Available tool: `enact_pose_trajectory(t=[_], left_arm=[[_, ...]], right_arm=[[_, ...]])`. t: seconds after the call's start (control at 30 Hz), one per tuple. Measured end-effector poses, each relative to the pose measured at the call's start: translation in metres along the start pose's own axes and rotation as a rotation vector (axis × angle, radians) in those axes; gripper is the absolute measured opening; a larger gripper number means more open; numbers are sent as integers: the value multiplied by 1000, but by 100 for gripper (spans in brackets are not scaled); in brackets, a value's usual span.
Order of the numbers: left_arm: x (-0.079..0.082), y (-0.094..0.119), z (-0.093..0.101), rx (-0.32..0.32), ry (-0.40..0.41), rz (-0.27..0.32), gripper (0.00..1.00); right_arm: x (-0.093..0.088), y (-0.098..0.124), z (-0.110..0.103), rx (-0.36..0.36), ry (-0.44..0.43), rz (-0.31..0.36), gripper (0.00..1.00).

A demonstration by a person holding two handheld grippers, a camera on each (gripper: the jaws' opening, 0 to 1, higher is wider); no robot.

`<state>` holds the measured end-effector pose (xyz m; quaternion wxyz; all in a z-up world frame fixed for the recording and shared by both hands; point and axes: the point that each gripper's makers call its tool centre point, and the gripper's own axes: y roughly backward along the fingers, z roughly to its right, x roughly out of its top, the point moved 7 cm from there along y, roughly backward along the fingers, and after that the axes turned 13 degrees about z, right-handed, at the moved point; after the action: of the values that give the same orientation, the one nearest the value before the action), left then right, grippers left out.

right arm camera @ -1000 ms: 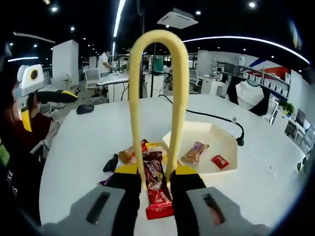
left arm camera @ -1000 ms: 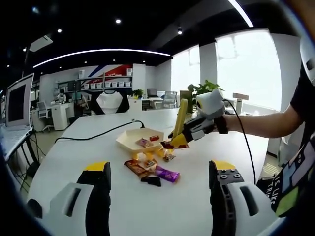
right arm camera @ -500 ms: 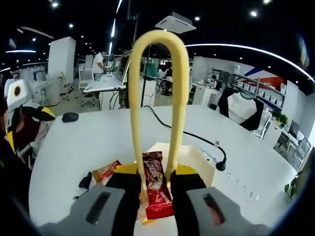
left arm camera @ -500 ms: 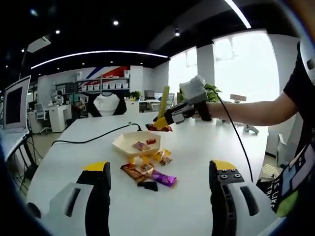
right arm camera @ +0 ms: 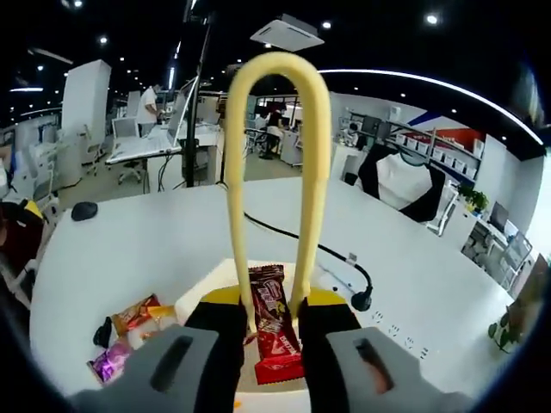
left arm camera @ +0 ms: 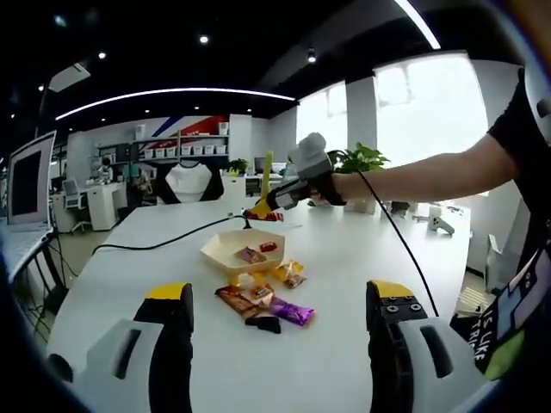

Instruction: Place the target food into the container with the food tongs after gripping and lifting it, then release it inside without dropping or visibly crushing the food.

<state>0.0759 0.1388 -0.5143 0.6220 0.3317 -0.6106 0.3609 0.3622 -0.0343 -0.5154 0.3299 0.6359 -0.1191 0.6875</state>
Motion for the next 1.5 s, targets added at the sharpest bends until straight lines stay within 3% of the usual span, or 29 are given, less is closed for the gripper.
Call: enact_pose_trajectory(t=[0.1, 0.4, 0.87, 1.13, 1.43, 1.5], left_arm=[[0, 0, -3, 8, -14, -3, 88], [1, -3, 5, -20, 0, 2, 87], [-2, 1, 7, -32, 27, 8, 87], [2, 2, 6, -32, 18, 17, 87], [1, 1, 9, -43, 12, 14, 87], [0, 1, 10, -42, 14, 15, 87]], right_arm=[[-1, -4, 1, -20, -50, 16, 20], [-13, -9, 9, -49, -58, -19, 21], [-17, 0, 1, -47, -80, -2, 25], [-19, 15, -5, -106, -103, 15, 25], [-36, 35, -31, -42, -111, -6, 25], [-38, 39, -38, 8, -102, -6, 26]])
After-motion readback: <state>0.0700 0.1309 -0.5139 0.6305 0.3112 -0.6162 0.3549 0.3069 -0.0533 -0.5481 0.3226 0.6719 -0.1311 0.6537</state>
